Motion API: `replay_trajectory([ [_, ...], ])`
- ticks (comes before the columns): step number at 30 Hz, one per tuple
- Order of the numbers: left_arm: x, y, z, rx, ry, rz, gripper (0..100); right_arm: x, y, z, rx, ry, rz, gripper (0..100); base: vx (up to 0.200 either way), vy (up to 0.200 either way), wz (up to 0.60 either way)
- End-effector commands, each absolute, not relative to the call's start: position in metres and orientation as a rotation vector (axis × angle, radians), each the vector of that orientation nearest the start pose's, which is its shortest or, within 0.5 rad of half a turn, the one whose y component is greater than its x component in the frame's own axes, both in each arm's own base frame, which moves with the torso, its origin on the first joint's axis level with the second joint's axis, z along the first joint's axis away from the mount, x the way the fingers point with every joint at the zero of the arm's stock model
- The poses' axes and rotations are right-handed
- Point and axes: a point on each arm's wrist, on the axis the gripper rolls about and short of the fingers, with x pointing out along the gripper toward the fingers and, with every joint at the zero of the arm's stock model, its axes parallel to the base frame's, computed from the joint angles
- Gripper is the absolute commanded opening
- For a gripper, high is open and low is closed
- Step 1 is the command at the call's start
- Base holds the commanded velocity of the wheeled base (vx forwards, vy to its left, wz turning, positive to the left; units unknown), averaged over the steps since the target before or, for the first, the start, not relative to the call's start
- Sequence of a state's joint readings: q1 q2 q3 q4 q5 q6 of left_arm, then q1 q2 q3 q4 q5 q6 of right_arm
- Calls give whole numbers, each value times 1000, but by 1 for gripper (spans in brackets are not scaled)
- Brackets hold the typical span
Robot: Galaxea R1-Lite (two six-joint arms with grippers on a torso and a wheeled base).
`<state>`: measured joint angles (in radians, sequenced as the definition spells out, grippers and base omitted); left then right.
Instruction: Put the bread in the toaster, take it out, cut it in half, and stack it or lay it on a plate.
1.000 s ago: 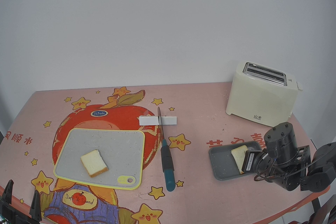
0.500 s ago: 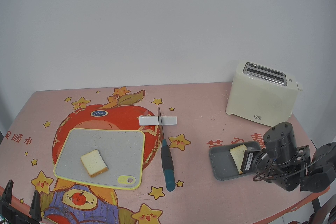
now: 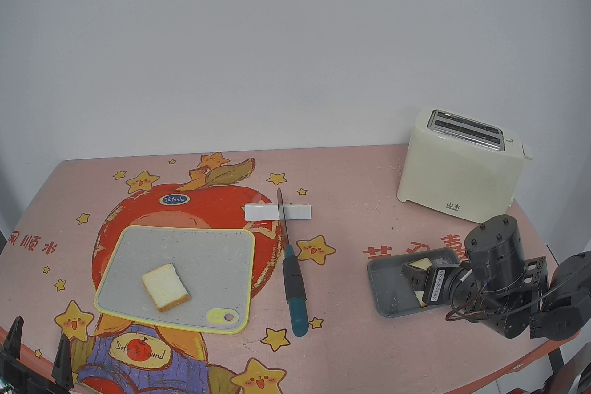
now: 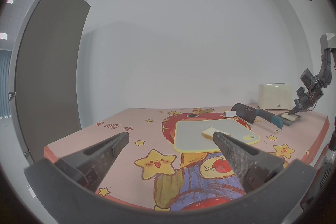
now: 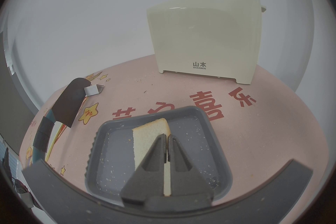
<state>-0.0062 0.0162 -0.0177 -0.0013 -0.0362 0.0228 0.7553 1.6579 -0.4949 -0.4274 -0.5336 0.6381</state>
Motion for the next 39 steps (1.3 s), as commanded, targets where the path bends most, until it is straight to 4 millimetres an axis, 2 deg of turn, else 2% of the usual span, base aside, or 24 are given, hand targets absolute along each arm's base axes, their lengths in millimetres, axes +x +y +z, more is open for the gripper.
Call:
replay_trajectory([
  [1,-22,-1,76,23,15,-43,100,181,155,102,176,620,17,100,0,0,0],
  [14,-22,-1,76,23,15,-42,100,181,155,104,178,610,17,100,0,0,0],
  [24,-22,-1,76,23,15,-43,100,158,152,135,204,499,81,100,0,0,0],
  [28,-22,-1,76,23,15,-42,100,146,140,153,167,426,118,100,0,0,0],
  [32,-22,-1,76,23,15,-42,100,140,137,159,151,400,143,100,0,0,0],
  [39,-22,-1,76,23,15,-42,100,137,138,155,132,415,155,100,0,0,0],
])
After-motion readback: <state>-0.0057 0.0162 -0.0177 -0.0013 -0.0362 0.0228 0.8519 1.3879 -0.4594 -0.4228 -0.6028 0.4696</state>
